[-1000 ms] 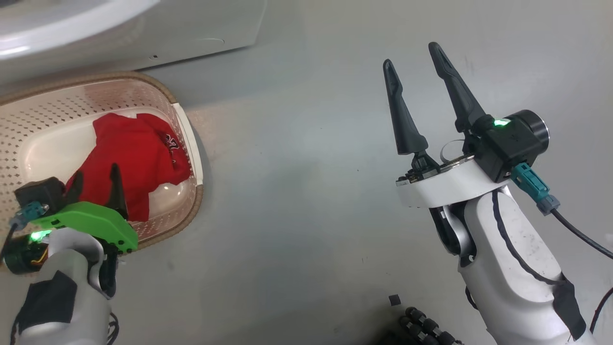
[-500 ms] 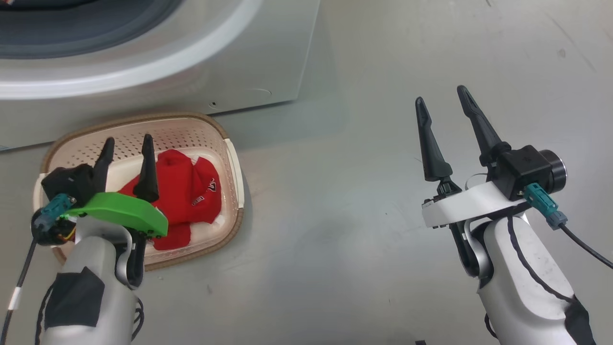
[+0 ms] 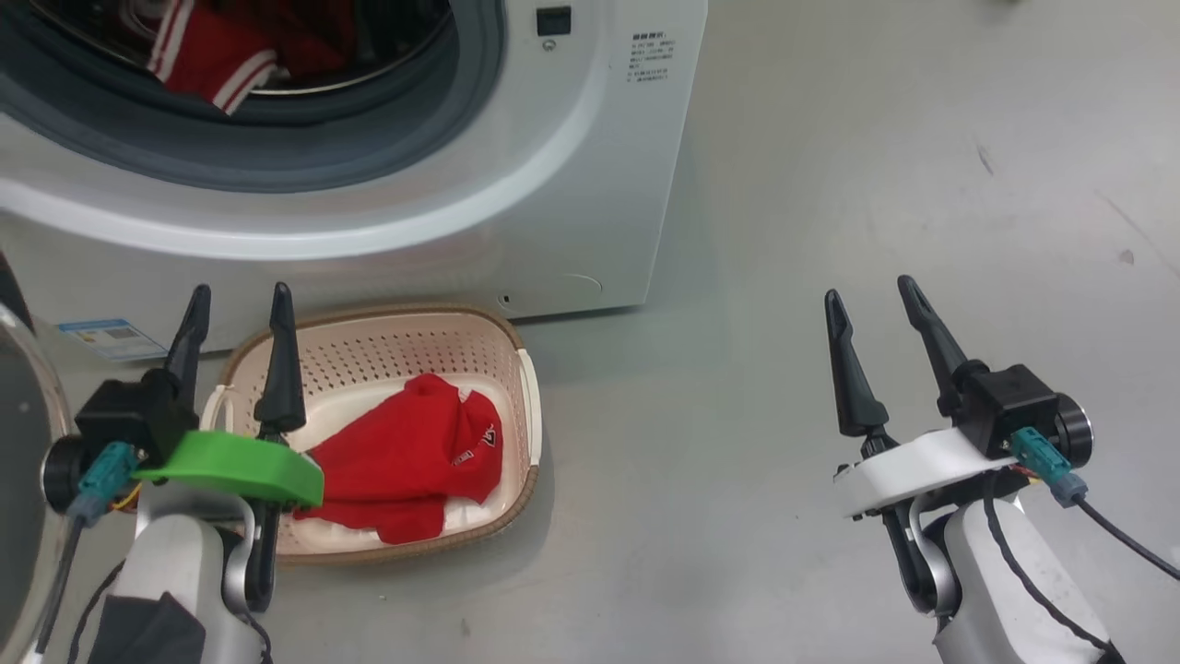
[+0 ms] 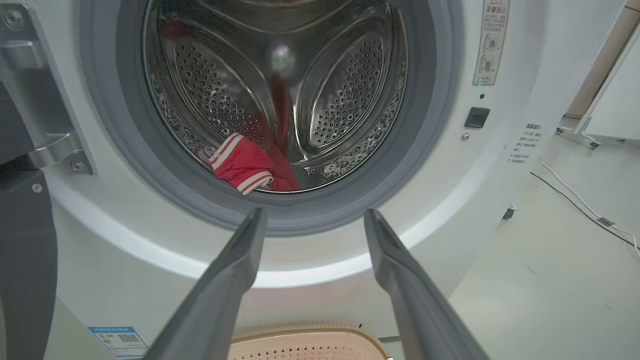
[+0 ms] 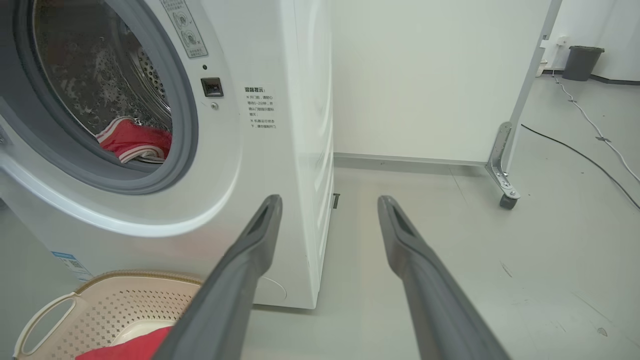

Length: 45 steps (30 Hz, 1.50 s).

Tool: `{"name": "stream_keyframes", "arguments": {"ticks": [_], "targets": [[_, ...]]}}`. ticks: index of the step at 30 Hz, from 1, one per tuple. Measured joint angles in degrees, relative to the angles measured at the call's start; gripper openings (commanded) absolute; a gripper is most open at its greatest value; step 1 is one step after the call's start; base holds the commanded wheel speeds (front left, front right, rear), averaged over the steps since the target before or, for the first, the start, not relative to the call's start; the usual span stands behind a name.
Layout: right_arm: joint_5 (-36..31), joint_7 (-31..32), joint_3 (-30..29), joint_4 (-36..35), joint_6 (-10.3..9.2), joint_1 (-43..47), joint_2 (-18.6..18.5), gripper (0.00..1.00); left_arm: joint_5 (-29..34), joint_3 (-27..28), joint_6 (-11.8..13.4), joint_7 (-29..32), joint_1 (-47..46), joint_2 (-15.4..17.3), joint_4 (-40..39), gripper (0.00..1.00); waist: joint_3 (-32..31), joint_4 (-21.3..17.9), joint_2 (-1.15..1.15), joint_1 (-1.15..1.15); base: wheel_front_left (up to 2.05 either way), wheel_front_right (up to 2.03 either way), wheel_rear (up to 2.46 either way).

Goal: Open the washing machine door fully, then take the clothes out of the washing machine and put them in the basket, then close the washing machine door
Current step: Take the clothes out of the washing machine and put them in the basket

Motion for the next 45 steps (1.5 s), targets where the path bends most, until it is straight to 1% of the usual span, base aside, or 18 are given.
{"name": "stream_keyframes", "arguments": {"ticks": [4, 12, 19, 28, 45], "targets": [[0.01, 0.0, 0.14, 1.01, 0.49, 2.98, 0.11, 1.0, 0.68, -0.54, 0.63, 0.0, 5.34, 0.0, -1.12, 1.0, -4.43, 0.95, 0.0, 0.0, 0.0, 0.0, 0.0], [0.01, 0.01, 0.21, 2.11, 0.51, 8.03, 0.25, 1.0, 0.79, -2.09, 1.3, 0.0, 14.52, -0.12, -1.59, 1.0, -11.37, 1.58, 0.0, 0.0, 0.0, 0.0, 0.0], [0.0, 0.01, 0.26, 1.63, 0.49, 10.93, 0.25, 1.0, 0.79, -2.81, 1.83, 0.0, 18.9, -0.38, -4.43, 1.0, -15.96, 1.66, 0.0, 0.0, 0.0, 0.0, 0.0], [-0.09, 0.01, 0.33, 0.8, 0.49, 12.45, 0.3, 1.0, 0.79, -2.99, 2.8, 0.02, 21.27, -0.4, -7.86, 1.0, -17.4, 1.28, 0.0, 0.0, 0.0, 0.0, 0.0], [-0.46, 0.01, 0.41, -0.54, 0.49, 13.39, 0.41, 1.0, 0.79, -4.1, 4.24, 1.8, 24.27, -0.41, -13.21, 1.0, -17.11, 1.06, 0.0, 0.0, 0.0, 0.0, 0.0]]}}
